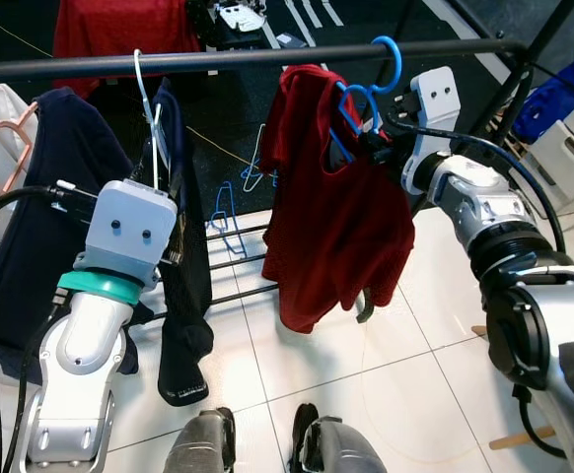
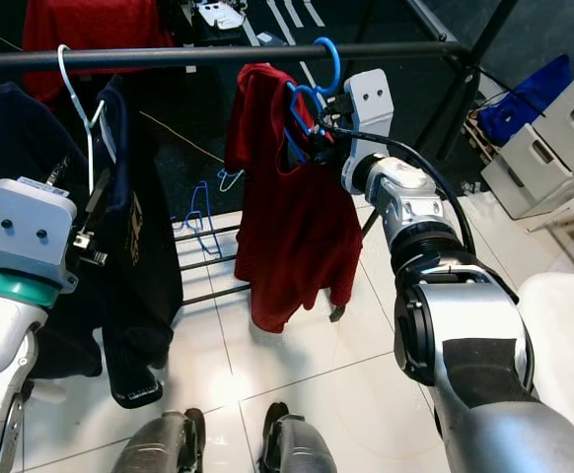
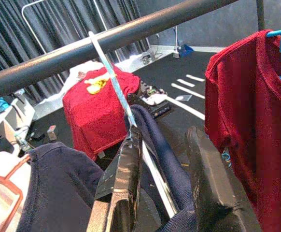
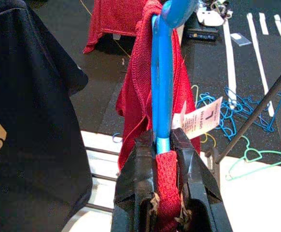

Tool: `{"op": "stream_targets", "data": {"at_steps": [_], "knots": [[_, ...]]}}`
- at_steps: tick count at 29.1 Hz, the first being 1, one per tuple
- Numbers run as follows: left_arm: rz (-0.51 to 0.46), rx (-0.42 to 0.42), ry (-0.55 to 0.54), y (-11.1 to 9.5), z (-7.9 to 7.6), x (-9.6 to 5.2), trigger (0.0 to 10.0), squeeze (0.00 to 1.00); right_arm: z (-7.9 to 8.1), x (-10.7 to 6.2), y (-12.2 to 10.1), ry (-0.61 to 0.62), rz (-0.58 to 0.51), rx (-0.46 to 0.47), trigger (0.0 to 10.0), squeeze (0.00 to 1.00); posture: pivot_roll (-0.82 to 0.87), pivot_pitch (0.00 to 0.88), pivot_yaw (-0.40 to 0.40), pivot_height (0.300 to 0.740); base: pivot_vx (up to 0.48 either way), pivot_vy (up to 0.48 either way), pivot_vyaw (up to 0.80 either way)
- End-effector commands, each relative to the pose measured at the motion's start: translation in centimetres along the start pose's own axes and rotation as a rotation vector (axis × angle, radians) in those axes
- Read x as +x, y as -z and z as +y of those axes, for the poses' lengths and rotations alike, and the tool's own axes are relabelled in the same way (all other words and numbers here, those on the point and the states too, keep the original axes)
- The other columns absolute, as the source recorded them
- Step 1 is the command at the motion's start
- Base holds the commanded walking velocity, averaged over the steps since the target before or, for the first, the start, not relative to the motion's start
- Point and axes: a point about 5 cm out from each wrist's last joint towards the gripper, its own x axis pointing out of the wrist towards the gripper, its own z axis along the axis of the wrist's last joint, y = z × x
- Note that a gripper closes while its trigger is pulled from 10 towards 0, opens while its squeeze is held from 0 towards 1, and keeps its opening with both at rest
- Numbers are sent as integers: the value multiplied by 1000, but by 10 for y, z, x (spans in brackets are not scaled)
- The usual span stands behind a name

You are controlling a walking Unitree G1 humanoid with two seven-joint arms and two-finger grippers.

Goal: Hang hanger

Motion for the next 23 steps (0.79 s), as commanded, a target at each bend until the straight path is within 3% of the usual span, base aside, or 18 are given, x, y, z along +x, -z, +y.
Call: {"op": "stream_targets", "data": {"at_steps": [1, 2, 4, 5, 6, 7, 8, 12, 13, 16, 17, 18, 20, 21, 22, 23], "knots": [[25, -5, 16, 4, -2, 0, 10000, 0, -5, -7, 19, 14, 61, 12, 0, 0, 80, 161, -17, 740, 0, 0, 0], [25, -12, 22, 4, -5, 0, 10000, 0, -6, -6, 12, 30, 11, -20, 10000, 0, 80, 164, -18, 740, 0, 0, 0], [25, -12, 22, 4, -5, 0, 10000, 0, -6, -6, 12, 30, 11, -20, 10000, 0, 80, 164, -18, 740, 0, 0, 0], [26, -21, 28, 4, -8, -1, 10000, 0, -7, -6, 1, 46, -64, -40, 10000, 1000, 72, 161, -16, 740, 0, 0, 0], [23, -28, 36, 3, -11, -1, 10000, 0, -7, -7, -11, 58, -141, -72, 10000, 1000, 69, 159, -16, 740, 0, 0, 0], [23, -28, 36, 3, -11, -1, 10000, 0, -7, -7, -11, 58, -141, -72, 10000, 1000, 69, 159, -16, 740, 0, 0, 0], [17, -36, 41, 1, -13, 0, 10000, 0, -5, -8, -19, 63, -203, -107, 10000, 624, 65, 155, -17, 740, 0, 0, 0], [14, -40, 44, 1, -15, 1, 10000, 0, -3, -9, -23, 62, -236, -127, 10000, 624, 65, 155, -17, 740, 0, 0, 0], [5, -48, 47, -1, -16, 3, 10000, 0, 7, -12, -23, 33, -286, -146, 10000, 0, 57, 150, -12, 740, 0, 0, 0], [-4, -58, 55, -3, -17, 5, 10000, 0, 21, -19, -20, 9, -330, -136, 10000, 0, 39, 150, -2, 740, 0, 0, 0], [-15, -66, 71, -4, -20, 8, 10000, 0, 41, -31, -15, -22, -368, -138, 10000, 0, 26, 151, 6, 740, 0, 0, 0], [-15, -66, 71, -4, -20, 8, 10000, 0, 41, -31, -15, -22, -368, -138, 10000, 0, 26, 151, 6, 740, 0, 0, 0], [-34, -73, 103, -6, -25, 12, 10000, 0, 72, -53, -3, -27, -404, -131, 10000, 0, 1, 149, 13, 740, 0, 0, 0], [-34, -73, 103, -6, -25, 12, 10000, 0, 72, -53, -3, -27, -404, -131, 10000, 0, 1, 149, 13, 740, 0, 0, 0], [-45, -82, 125, -7, -29, 13, 10000, 0, 90, -69, 13, 28, -420, -124, 10000, 0, -15, 143, 15, 740, 0, 0, 0], [-45, -82, 125, -7, -29, 13, 10000, 0, 90, -69, 13, 28, -420, -124, 10000, 0, -15, 143, 15, 740, 0, 0, 0]]}}
